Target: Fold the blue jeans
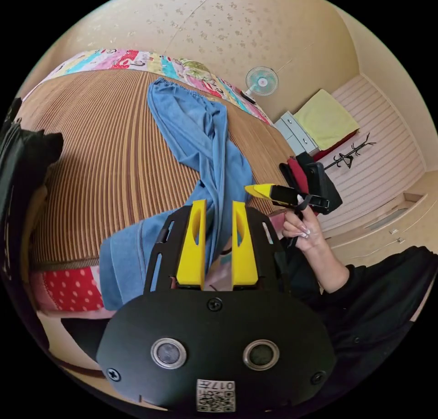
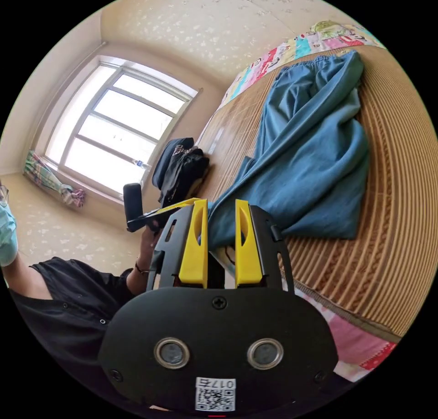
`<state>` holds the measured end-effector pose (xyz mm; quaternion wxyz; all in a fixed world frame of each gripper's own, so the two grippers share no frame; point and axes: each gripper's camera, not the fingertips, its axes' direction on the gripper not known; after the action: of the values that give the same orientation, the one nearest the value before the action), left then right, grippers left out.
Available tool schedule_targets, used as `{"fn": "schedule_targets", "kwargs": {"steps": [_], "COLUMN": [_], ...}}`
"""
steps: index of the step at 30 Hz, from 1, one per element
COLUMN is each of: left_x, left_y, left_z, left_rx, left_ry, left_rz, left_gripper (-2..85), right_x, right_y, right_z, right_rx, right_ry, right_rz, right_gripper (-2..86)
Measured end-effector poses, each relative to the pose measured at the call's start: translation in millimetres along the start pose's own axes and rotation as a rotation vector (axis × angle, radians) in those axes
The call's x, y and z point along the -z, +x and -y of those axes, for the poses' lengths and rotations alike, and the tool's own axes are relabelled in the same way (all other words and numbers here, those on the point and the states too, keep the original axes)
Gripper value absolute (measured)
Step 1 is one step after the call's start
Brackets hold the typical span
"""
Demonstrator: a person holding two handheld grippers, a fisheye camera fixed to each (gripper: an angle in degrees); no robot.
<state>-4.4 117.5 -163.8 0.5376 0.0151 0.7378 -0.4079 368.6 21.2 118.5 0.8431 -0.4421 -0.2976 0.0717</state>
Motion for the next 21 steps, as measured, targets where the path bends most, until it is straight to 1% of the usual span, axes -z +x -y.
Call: {"fn": "schedule_targets", "kwargs": {"steps": [3,6,8,10,14,17,19,21], "left_x": [-8.9,-22.9,-25.5,-17.1,15.7,30.2,25.0,18.3], "left_y": [9.1,12.7,12.7,14.5,10.0,2.2,-5.9,-9.8], "left_z": [-26.8,-42.0,-47.1,-48.0,-39.5,-30.6,-21.9,-17.1], "left_rx": [0.029,0.076,0.103,0.103,0.098,0.090,0.106,0.109], "left_ry": [-0.032,-0.089,-0.104,-0.097,-0.056,-0.040,-0.070,-0.089], "left_rz": [0.010,0.057,0.031,0.007,-0.046,-0.063,-0.065,-0.067], "left_gripper": [8.2,7.9,7.7,6.5,5.5,6.3,7.9,7.1], "right_x": [5.4,14.5,20.9,43.3,100.6,140.6,161.4,168.6], "right_y": [-12.5,-29.7,-37.9,-46.0,-55.2,-47.9,-41.1,-35.9], "right_z": [1.1,3.7,6.9,11.6,14.3,11.8,9.4,8.3], "right_rx": [-0.057,-0.071,-0.093,-0.128,-0.119,-0.157,-0.180,-0.203], "right_ry": [-0.010,-0.013,-0.031,-0.032,0.006,0.035,0.061,0.064], "right_rz": [0.039,0.082,0.048,0.018,0.045,0.115,0.212,0.277], "right_gripper": [9.4,9.2,8.4,5.5,2.8,2.4,2.8,3.5]}}
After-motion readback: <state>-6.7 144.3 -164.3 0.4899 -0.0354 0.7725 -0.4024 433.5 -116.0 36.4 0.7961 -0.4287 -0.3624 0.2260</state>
